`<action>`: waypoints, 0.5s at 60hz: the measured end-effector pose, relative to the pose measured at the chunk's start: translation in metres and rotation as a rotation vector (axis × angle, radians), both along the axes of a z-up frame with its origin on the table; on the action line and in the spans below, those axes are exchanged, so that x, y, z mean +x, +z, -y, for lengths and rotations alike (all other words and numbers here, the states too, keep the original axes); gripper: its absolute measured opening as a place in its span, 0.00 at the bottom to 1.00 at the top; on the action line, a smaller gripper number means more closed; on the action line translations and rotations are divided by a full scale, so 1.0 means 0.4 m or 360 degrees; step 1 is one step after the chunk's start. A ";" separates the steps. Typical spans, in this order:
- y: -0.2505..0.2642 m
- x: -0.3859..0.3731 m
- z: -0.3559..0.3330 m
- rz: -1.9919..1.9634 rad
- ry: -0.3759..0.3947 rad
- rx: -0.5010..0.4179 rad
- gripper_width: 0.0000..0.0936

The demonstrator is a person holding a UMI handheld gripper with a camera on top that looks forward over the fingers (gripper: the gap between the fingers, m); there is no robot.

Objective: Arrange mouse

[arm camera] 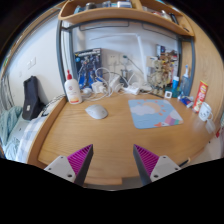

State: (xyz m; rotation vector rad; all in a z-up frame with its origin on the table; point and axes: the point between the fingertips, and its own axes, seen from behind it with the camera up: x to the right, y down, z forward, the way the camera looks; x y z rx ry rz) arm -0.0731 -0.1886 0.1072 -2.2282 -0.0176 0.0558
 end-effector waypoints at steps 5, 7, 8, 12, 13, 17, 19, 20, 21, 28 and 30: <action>0.003 -0.008 -0.048 0.0003 0.0039 -0.0033 0.86; 0.008 -0.005 -0.071 0.0010 0.0049 -0.0045 0.86; 0.008 -0.002 -0.086 0.0016 0.0051 -0.0045 0.86; 0.029 0.005 -0.133 0.0033 0.0056 -0.0071 0.86; 0.034 0.012 -0.144 0.0040 0.0056 -0.0079 0.85; 0.043 0.035 -0.182 0.0066 0.0058 -0.0112 0.85; 0.055 0.045 -0.202 0.0082 0.0062 -0.0124 0.85; 0.060 0.051 -0.212 0.0090 0.0063 -0.0129 0.85; 0.064 0.059 -0.224 0.0099 0.0064 -0.0133 0.85; 0.089 0.120 -0.285 0.0163 0.0055 -0.0188 0.85; 0.096 0.140 -0.297 0.0179 0.0046 -0.0208 0.84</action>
